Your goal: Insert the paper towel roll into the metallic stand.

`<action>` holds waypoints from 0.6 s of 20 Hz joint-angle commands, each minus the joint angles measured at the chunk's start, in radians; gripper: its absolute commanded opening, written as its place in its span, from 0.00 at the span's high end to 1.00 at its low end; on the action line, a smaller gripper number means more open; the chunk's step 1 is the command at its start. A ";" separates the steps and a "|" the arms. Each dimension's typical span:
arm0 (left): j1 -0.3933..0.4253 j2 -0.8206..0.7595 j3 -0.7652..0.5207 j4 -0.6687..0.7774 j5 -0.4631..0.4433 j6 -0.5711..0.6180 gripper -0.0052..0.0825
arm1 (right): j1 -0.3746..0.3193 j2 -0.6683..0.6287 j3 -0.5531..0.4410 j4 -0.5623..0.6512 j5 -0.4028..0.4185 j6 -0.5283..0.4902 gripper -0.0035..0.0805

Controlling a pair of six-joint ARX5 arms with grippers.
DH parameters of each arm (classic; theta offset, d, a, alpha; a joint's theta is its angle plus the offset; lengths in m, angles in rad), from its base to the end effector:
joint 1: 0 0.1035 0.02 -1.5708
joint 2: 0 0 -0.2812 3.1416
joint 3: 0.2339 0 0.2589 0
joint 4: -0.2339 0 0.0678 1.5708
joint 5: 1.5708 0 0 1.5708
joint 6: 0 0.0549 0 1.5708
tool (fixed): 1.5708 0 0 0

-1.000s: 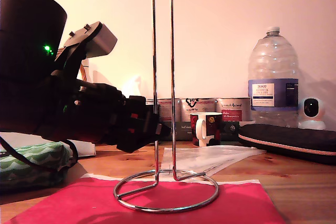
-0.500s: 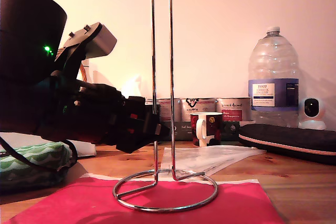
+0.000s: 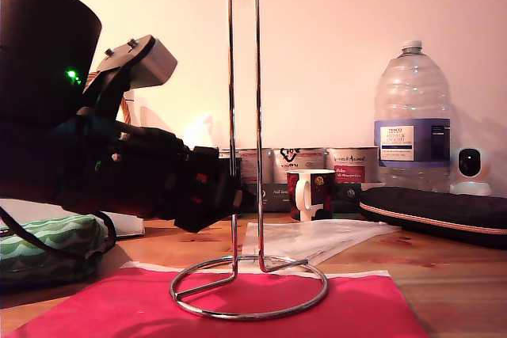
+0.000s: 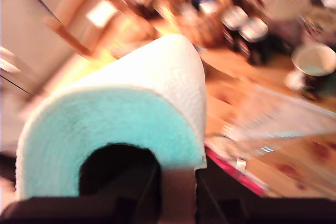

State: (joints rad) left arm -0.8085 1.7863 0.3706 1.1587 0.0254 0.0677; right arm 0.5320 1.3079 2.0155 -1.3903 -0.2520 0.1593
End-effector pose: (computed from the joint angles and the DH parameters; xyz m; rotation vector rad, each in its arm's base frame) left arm 0.2041 -0.2158 0.1075 0.1644 0.2165 -0.8376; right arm 0.1595 0.1098 0.5080 0.0475 0.7505 0.6949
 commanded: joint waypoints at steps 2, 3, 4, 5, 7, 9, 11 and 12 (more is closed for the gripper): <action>0.010 0.043 -0.037 -0.066 -0.034 0.076 0.96 | 0.005 0.007 -0.011 0.014 0.021 -0.011 0.97; 0.006 0.043 -0.036 -0.064 -0.053 0.092 0.96 | 0.005 0.009 -0.011 0.014 0.032 -0.012 0.97; 0.004 0.043 -0.035 -0.059 -0.076 0.103 0.96 | 0.005 0.009 -0.011 0.014 0.034 -0.012 0.97; 0.001 0.043 -0.035 -0.057 -0.097 0.113 0.96 | 0.005 0.009 -0.011 0.014 0.035 -0.012 0.97; 0.000 0.043 -0.035 -0.040 -0.123 0.175 0.96 | 0.005 0.008 -0.011 0.014 0.034 -0.011 0.97; -0.002 0.042 -0.035 -0.028 -0.151 0.224 0.96 | 0.005 0.008 -0.011 0.014 0.034 -0.010 0.97; -0.006 0.042 -0.035 -0.021 -0.192 0.283 0.96 | 0.005 0.008 -0.011 0.014 0.021 -0.009 0.97; -0.006 0.042 -0.035 -0.014 -0.198 0.320 0.96 | 0.005 0.006 -0.011 0.014 0.018 -0.008 0.97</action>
State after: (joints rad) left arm -0.8185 1.7863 0.3756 1.1931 -0.1448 0.3054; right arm 0.5377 1.3258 1.9991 -1.3941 -0.2283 0.1524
